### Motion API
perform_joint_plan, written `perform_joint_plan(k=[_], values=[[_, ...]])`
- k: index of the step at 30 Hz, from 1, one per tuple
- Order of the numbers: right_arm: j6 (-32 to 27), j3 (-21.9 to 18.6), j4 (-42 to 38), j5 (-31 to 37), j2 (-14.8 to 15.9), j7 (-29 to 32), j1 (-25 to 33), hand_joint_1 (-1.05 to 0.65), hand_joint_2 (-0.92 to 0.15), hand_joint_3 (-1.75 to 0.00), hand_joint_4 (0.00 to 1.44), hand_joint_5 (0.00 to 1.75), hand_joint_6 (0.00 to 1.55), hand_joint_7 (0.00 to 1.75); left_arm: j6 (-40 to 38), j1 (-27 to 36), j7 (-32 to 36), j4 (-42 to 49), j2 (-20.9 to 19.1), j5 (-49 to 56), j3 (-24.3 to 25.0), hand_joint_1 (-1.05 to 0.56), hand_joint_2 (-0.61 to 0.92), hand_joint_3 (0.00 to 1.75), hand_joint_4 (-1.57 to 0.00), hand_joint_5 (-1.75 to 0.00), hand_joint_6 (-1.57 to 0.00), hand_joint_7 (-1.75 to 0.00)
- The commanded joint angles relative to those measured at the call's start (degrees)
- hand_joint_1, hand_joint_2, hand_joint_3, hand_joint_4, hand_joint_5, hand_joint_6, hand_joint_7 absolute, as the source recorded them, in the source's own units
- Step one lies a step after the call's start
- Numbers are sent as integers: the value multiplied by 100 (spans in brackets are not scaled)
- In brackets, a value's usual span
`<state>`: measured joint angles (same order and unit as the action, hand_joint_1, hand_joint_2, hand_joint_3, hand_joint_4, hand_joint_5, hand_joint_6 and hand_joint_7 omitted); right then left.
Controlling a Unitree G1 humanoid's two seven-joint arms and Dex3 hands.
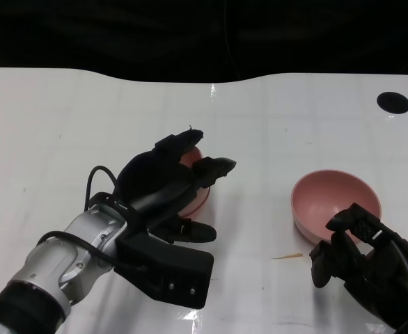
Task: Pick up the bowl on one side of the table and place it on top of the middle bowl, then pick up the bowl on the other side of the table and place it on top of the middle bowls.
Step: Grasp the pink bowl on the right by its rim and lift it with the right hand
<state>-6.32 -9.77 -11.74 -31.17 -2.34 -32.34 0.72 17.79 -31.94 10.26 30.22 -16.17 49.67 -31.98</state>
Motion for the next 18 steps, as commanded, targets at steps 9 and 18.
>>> perform_joint_plan(k=[9, 18], values=[[76, -101, -104, -15, 105, -102, -24, -8, -65, -85, 90, 166, 86, 133, -75, 47, 32, -188, -126, 68, 37, -103, 92, 69, 0, 0, -33, 0], [81, -151, -133, 2, 94, -84, -43, -8, -64, -86, 91, 164, 88, 131, -55, 334, 99, -880, -256, -98, 292, -100, 92, 60, -9, -3, -38, -2]])
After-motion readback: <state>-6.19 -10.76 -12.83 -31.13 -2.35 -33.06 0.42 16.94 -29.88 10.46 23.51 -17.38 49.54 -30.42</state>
